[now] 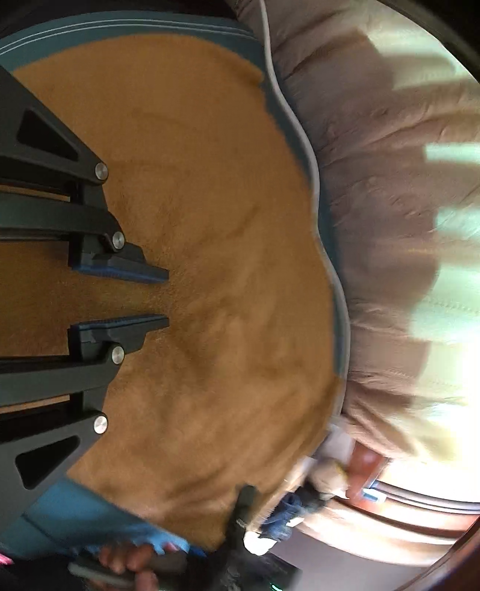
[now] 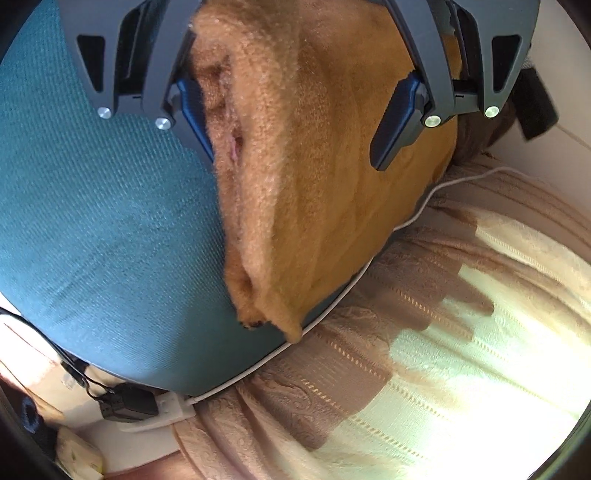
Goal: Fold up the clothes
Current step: 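Grasp the sweater hem with the right gripper and lift it toward the collar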
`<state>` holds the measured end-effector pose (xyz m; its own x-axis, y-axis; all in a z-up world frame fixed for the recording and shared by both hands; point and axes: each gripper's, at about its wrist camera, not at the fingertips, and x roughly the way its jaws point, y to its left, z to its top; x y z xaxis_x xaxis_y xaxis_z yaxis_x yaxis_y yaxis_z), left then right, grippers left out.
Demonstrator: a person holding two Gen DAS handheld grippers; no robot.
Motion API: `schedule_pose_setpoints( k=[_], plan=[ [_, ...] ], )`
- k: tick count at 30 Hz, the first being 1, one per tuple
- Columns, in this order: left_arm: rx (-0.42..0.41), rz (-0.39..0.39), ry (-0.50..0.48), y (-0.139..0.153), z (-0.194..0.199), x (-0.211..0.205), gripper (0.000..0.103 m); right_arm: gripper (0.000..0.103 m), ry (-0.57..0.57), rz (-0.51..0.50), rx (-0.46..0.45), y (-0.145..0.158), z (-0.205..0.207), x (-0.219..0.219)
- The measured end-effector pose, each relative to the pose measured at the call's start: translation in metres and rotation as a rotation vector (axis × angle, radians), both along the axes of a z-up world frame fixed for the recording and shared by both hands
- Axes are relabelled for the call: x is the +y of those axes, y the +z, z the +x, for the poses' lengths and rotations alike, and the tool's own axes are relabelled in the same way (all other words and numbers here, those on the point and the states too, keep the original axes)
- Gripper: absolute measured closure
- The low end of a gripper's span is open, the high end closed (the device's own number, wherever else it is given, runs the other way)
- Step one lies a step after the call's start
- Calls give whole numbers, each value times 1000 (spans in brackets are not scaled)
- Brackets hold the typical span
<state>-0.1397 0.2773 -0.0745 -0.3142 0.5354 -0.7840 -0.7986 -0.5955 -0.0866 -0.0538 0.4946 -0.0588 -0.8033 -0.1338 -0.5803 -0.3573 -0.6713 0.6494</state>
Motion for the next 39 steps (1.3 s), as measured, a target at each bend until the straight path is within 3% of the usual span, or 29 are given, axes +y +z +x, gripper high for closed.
schedule_pose_setpoints(
  k=[3, 5, 9, 10, 13, 18, 24, 32, 39],
  plan=[
    [6, -9, -4, 3, 2, -1, 84, 20, 14, 19, -3, 0, -1, -1],
    [-34, 18, 12, 4, -2, -8, 84, 21, 14, 30, -11, 0, -2, -2],
    [-100, 73, 50, 8, -6, -25, 84, 42, -12, 64, -58, 1, -2, -1],
    [-97, 77, 56, 7, -4, -28, 84, 51, -22, 45, -58, -1, -1, 2],
    [-99, 90, 73, 7, 4, -45, 84, 64, -48, -50, -36, -7, 5, 13],
    [-90, 89, 109, 9, 10, -79, 84, 68, -58, -14, -33, 8, 2, 5],
    [-87, 90, 160, 11, 15, -122, 84, 71, -44, 50, -29, 49, -12, -16],
    [-109, 177, 233, 15, 9, -177, 84, 73, 62, 236, 24, 103, -47, -83],
    [-102, 208, 358, 14, -6, -224, 84, 75, 144, 305, 103, 127, -74, -151]
  ],
)
